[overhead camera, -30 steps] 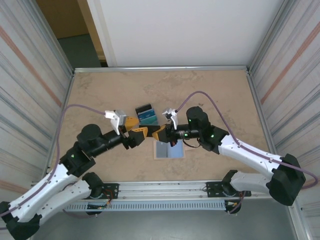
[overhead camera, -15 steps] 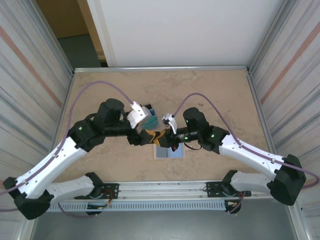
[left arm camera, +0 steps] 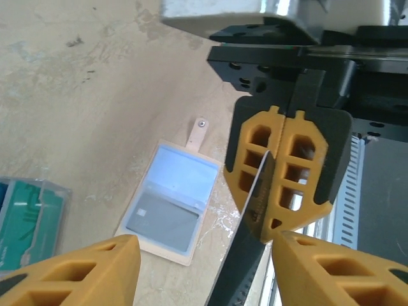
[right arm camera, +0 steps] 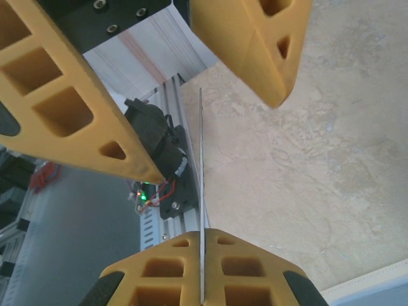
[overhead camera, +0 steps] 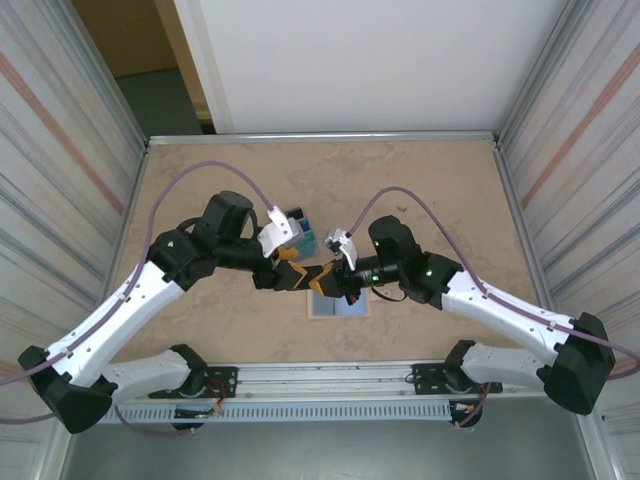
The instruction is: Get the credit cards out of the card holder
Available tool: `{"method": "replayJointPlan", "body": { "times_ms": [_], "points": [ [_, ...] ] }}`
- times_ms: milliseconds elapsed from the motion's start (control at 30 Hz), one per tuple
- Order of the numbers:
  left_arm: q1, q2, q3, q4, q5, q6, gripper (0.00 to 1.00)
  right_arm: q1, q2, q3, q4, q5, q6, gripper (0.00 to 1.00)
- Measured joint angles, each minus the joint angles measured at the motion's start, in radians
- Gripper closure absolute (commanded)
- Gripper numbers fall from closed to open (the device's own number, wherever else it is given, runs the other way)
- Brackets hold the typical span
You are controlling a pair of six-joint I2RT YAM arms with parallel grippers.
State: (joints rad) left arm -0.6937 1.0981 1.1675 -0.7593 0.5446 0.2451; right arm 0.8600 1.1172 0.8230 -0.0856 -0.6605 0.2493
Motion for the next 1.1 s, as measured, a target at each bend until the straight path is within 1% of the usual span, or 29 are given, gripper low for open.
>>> {"method": "replayJointPlan", "body": {
  "times_ms": [33,67,133,267,300,333,467,533,567,600,700,767,900,967,1000,1100],
  "points": [
    [0.0,0.005,0.0,0.0,0.01,0.005,0.67,0.0,0.0,0.0,0.0,0.0,0.0,1.0],
    [0.0,0.01,-0.001,0.0,0.016,0.007,0.78,0.0,0.0,0.0,0.0,0.0,0.0,1.0],
    [0.0,0.021,-0.001,0.0,0.034,0.018,0.92,0.0,0.0,0.0,-0.006,0.005,0.0,1.0],
    [0.001,0.023,-0.005,-0.003,0.058,0.037,1.0,-0.003,0.002,0.0,-0.026,0.02,-0.003,1.0],
    [0.001,0.023,-0.005,-0.002,0.058,0.041,1.0,-0.003,0.002,0.0,-0.026,0.027,-0.004,1.0],
    [0.004,0.023,-0.008,0.003,0.058,0.047,1.0,-0.002,0.002,0.0,-0.027,0.034,-0.005,0.94],
    [0.03,0.023,-0.042,0.051,0.058,0.068,1.0,-0.003,0.0,0.0,-0.033,0.104,-0.01,0.56],
    [0.058,0.023,-0.061,0.078,0.054,0.076,1.0,-0.004,-0.004,0.0,-0.034,0.145,-0.014,0.5],
    [0.075,0.023,-0.071,0.096,0.051,0.078,1.0,-0.004,-0.007,0.0,-0.037,0.168,-0.011,0.43],
    [0.089,0.023,-0.08,0.113,0.046,0.081,1.0,-0.007,-0.01,0.0,-0.037,0.183,-0.014,0.39],
    [0.127,0.027,-0.1,0.167,0.005,0.089,1.0,-0.023,-0.021,0.0,-0.044,0.234,-0.001,0.31],
    [0.146,0.045,-0.102,0.199,-0.033,0.097,1.0,-0.035,-0.03,0.0,-0.047,0.266,0.009,0.28],
    [0.163,0.103,-0.102,0.256,-0.105,0.122,1.0,-0.061,-0.047,-0.005,-0.048,0.323,0.035,0.18],
    [0.171,0.145,-0.102,0.282,-0.132,0.141,1.0,-0.07,-0.058,-0.012,-0.051,0.356,0.05,0.08],
    [0.175,0.159,-0.102,0.291,-0.138,0.148,1.0,-0.071,-0.064,-0.014,-0.053,0.375,0.058,0.0],
    [0.203,0.214,-0.102,0.338,-0.158,0.188,1.0,-0.075,-0.079,-0.016,-0.066,0.438,0.082,0.01]
  ]
}}
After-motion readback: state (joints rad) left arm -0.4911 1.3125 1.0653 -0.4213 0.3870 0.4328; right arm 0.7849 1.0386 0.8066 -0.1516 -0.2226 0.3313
